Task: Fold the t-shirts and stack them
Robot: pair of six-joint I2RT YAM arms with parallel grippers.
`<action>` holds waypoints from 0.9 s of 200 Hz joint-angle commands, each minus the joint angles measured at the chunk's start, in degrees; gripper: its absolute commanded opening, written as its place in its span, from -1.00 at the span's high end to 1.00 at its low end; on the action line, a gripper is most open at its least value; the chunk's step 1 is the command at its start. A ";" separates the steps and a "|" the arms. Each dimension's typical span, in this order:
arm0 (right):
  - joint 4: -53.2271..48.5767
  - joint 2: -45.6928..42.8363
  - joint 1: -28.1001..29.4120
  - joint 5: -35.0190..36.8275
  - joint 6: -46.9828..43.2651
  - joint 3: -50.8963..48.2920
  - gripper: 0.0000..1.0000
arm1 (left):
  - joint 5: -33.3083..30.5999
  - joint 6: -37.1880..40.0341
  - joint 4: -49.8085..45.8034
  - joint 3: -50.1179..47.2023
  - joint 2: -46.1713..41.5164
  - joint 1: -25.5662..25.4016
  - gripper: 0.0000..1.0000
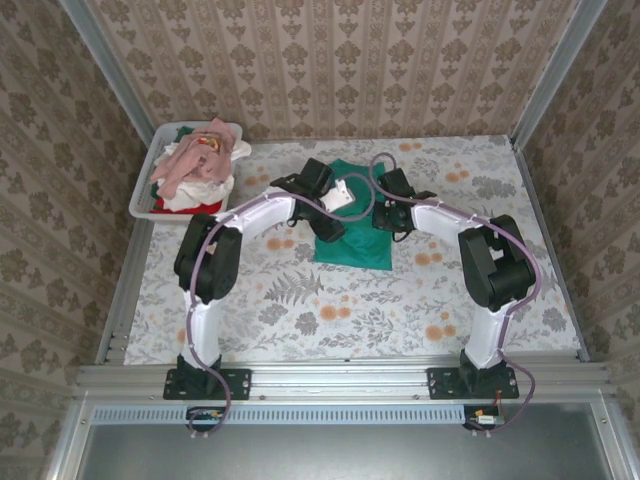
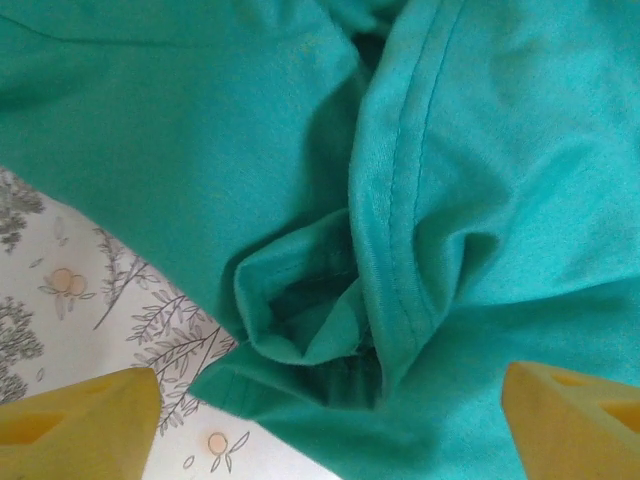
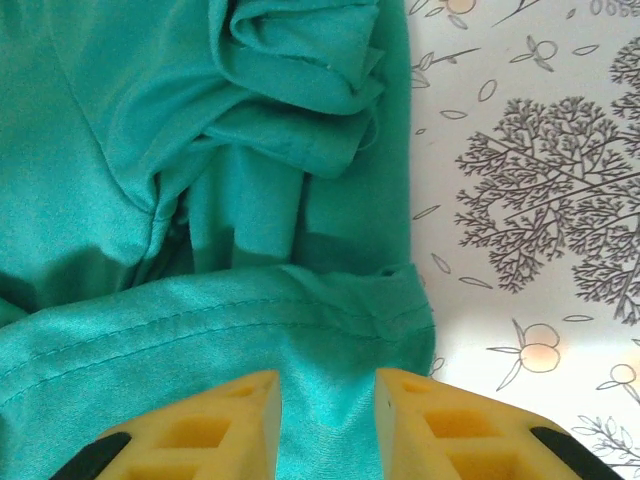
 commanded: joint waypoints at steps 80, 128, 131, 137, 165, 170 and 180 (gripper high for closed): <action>0.92 -0.89 -4.36 -3.51 1.20 -3.15 0.35 | -8.38 7.43 4.01 8.79 8.82 -0.22 0.04; 2.57 -1.34 -4.38 -5.30 1.29 -5.18 0.35 | -6.39 2.24 3.35 13.89 10.05 2.23 0.12; 2.60 -1.31 -4.36 -5.29 1.43 -5.19 0.35 | -6.37 1.59 3.34 14.34 10.22 2.46 0.08; 2.65 -1.14 -4.41 -5.25 1.41 -5.23 0.35 | -6.08 0.29 3.16 15.39 10.70 3.11 0.06; 2.85 -0.99 -4.42 -5.34 1.59 -5.16 0.35 | -2.49 -6.85 0.91 18.68 11.91 6.10 0.06; 2.79 -0.98 -4.38 -5.44 1.63 -5.10 0.35 | -1.57 -8.62 1.05 18.21 11.36 6.73 0.04; 2.79 -1.47 -4.37 -5.23 1.77 -5.18 0.34 | -0.26 -12.22 1.29 16.79 9.76 8.08 -0.07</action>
